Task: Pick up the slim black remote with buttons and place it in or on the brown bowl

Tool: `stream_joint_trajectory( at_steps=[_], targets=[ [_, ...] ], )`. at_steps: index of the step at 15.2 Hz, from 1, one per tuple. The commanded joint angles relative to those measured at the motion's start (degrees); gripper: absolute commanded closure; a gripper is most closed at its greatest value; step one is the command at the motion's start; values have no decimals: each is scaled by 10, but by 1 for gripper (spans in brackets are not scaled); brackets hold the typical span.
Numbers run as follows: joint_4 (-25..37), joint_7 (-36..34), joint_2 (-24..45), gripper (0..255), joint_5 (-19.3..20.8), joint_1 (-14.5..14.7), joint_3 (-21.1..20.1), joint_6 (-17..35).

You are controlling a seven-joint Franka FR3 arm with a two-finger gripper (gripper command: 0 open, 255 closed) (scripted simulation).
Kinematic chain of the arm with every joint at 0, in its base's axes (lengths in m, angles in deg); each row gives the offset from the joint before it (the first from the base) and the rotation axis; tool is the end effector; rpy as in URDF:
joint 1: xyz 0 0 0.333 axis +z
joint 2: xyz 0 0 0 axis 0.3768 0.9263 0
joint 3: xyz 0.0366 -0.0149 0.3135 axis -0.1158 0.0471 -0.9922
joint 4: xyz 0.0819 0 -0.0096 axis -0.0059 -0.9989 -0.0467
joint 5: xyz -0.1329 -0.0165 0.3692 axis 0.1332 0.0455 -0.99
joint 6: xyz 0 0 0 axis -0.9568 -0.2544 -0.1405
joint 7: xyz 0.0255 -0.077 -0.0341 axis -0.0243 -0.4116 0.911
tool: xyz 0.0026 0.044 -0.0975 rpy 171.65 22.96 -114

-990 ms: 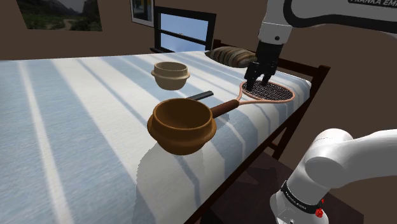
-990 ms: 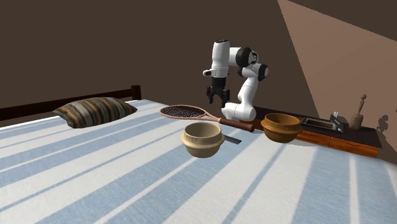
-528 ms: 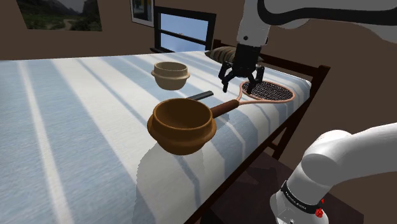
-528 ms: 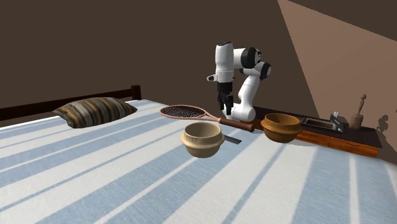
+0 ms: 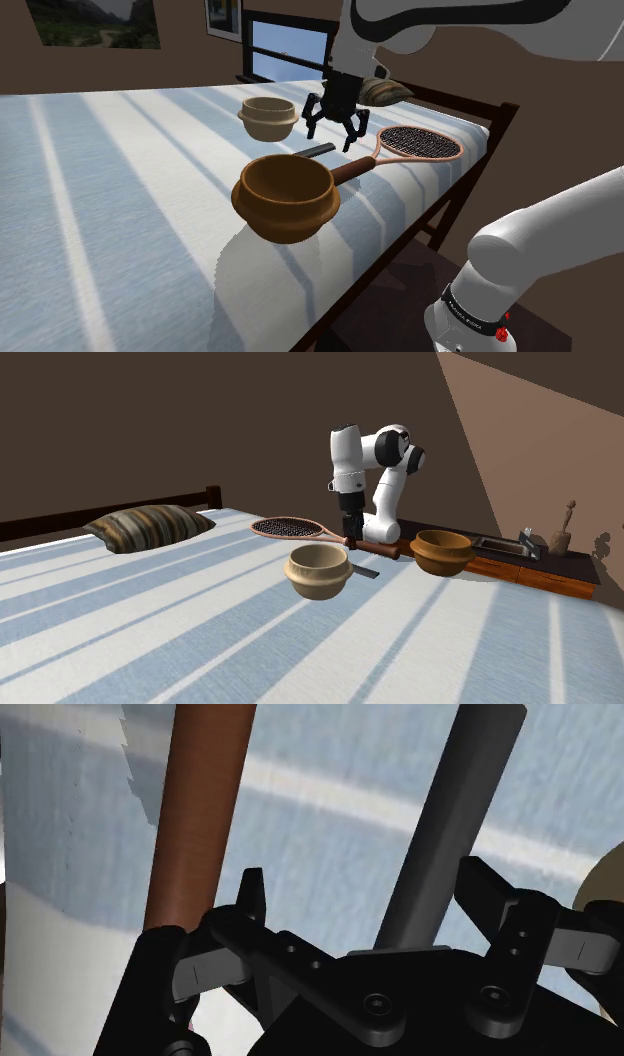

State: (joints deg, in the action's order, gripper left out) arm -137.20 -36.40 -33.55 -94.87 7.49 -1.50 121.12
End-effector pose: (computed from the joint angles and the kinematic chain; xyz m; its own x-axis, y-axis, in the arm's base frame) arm 0.4140 0.1234 0.5694 0.3145 -0.9347 -0.1657 -0.9492 -0.3110 -0.0471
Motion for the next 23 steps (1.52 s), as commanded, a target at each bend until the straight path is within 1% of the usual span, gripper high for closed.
stream_joint_trajectory(
  at_steps=[1,3,11,19,20,23],
  targets=[
    [25,-90,40,0,-10,-22,-20,27],
    [45,-172,75,0,-14,-41,-37,54],
    [-2,-171,84,0,-20,-35,-52,113],
    [-2,-171,84,0,-20,-35,-52,113],
    [-4,-171,82,255,-21,-34,-52,113],
    [-4,-173,80,255,-22,-33,-53,112]
  ],
)
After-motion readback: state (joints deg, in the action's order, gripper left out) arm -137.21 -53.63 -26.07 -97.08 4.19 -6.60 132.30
